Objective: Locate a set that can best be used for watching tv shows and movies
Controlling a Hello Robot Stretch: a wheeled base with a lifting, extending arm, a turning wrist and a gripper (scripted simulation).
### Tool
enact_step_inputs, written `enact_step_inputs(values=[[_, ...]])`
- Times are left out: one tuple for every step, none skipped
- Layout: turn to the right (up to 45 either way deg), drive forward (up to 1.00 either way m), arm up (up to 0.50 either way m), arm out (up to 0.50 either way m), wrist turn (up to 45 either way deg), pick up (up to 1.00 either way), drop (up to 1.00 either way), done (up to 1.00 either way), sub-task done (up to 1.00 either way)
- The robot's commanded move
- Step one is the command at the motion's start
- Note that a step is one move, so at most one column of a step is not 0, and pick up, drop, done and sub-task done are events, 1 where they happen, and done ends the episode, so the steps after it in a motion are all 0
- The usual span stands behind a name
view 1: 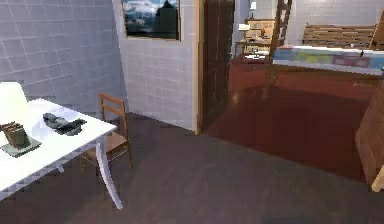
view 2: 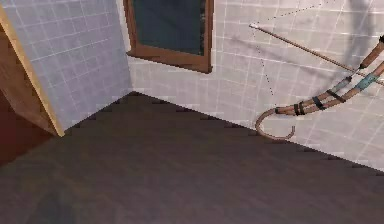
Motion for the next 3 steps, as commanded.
enact_step_inputs(values=[[18.0,0.0,0.0,0.0,0.0,0.0,0.0,0.0,0.0],[0.0,1.0,0.0,0.0,0.0,0.0,0.0,0.0,0.0],[3.0,0.0,0.0,0.0,0.0,0.0,0.0,0.0,0.0]])
